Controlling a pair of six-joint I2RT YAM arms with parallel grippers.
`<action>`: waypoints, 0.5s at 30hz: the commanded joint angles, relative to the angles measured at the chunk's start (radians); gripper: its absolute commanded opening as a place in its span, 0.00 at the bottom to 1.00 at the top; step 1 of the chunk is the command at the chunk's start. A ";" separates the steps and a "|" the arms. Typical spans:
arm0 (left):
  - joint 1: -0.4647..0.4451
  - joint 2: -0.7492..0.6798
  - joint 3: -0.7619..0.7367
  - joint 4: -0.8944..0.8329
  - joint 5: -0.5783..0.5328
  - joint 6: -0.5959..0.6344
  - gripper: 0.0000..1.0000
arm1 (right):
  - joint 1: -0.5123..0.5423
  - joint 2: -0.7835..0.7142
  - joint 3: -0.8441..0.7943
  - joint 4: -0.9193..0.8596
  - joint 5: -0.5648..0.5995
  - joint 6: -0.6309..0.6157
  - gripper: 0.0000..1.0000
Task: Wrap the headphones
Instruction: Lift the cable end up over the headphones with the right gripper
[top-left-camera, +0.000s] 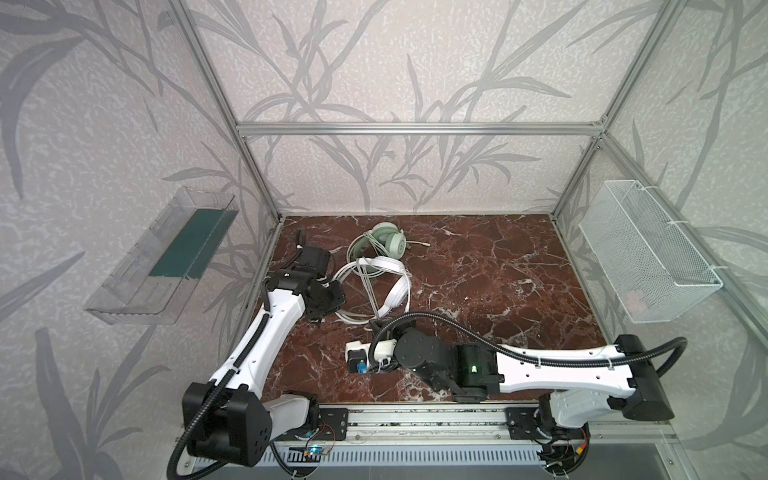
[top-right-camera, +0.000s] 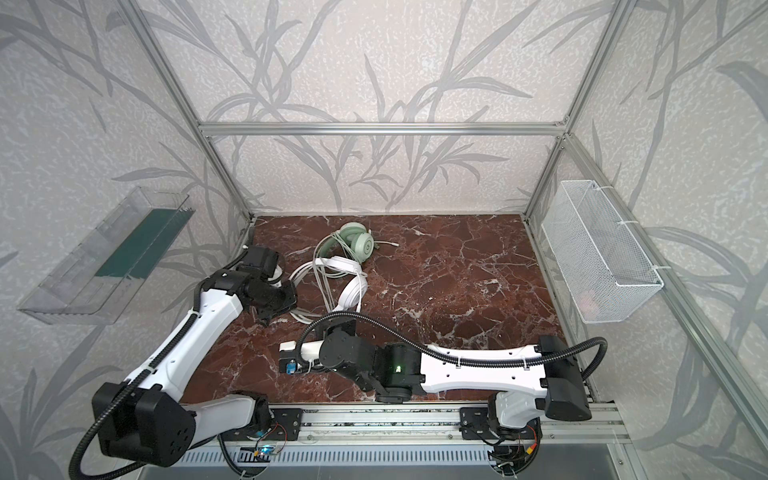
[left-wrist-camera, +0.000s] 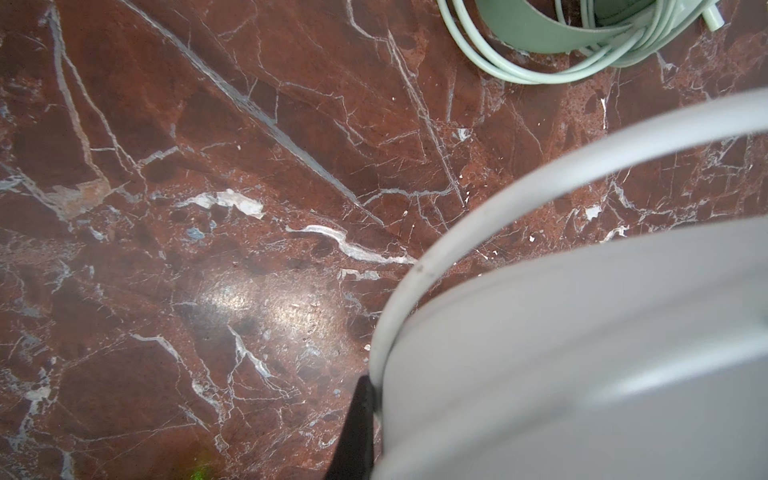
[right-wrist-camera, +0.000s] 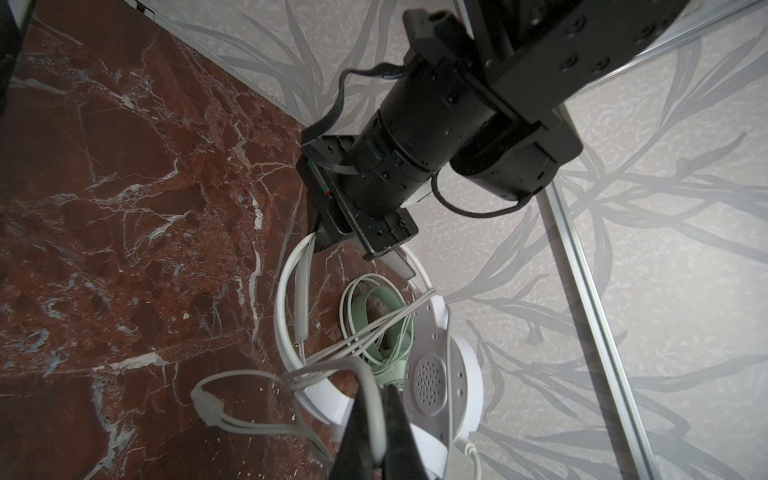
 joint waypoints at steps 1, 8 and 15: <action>-0.009 -0.003 0.001 0.043 0.002 0.009 0.00 | 0.002 0.025 0.065 0.112 0.049 -0.076 0.00; -0.022 -0.007 -0.006 0.042 -0.004 0.015 0.00 | -0.046 0.072 0.125 0.137 0.064 -0.086 0.00; -0.035 -0.005 -0.014 0.045 -0.004 0.013 0.00 | -0.082 0.103 0.180 0.134 0.062 -0.071 0.00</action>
